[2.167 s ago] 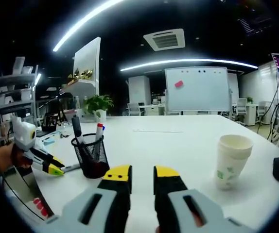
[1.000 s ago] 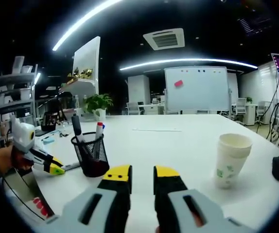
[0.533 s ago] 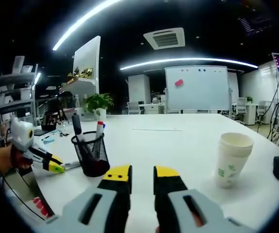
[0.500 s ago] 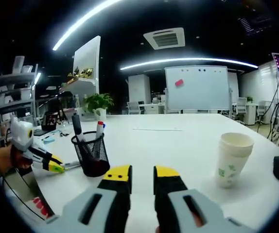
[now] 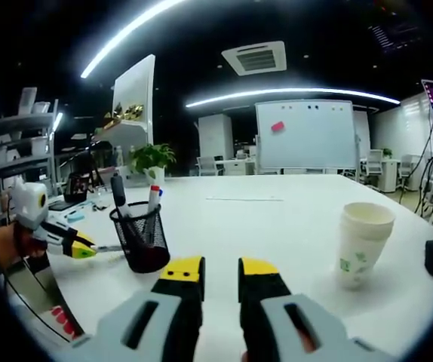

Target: Place the scattered laser pointers and whiteboard markers into the pen holder and stack the scattered paper cups together

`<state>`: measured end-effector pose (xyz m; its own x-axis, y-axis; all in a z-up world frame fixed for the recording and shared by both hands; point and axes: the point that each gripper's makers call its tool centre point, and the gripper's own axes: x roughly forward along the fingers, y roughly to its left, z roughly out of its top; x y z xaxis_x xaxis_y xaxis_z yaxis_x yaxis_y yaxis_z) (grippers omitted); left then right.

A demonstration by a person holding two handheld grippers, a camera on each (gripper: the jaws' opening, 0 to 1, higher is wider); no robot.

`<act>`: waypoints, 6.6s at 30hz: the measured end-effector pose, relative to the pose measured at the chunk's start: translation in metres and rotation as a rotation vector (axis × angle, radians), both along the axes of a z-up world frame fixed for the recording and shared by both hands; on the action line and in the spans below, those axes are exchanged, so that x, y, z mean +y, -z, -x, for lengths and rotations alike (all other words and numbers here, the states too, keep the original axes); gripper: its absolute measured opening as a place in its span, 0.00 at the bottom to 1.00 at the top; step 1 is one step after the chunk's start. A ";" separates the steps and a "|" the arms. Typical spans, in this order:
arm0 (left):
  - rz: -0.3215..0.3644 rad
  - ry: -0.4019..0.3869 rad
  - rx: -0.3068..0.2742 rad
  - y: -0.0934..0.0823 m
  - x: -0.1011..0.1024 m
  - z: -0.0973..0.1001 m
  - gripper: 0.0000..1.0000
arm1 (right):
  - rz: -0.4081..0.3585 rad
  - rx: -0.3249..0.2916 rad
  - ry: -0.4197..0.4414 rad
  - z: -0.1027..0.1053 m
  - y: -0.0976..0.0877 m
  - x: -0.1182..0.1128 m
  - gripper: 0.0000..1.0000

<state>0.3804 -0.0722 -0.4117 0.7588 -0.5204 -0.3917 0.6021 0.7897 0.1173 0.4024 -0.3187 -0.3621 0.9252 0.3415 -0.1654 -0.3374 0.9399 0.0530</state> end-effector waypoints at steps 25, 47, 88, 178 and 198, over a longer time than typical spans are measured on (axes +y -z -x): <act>0.033 -0.001 -0.072 -0.037 -0.001 -0.015 0.11 | 0.006 0.011 0.003 -0.002 0.002 -0.004 0.18; 0.052 0.018 -0.119 -0.073 0.000 -0.034 0.10 | 0.017 0.011 0.005 -0.001 0.001 -0.007 0.18; 0.013 0.078 -0.188 -0.107 -0.005 -0.049 0.10 | 0.003 0.028 0.012 0.000 0.010 -0.009 0.18; 0.023 0.235 -0.259 -0.138 -0.040 -0.025 0.10 | -0.001 0.044 0.005 0.003 0.017 -0.007 0.18; 0.003 0.244 -0.224 -0.120 -0.048 -0.032 0.11 | -0.003 0.048 0.014 0.005 0.019 -0.011 0.18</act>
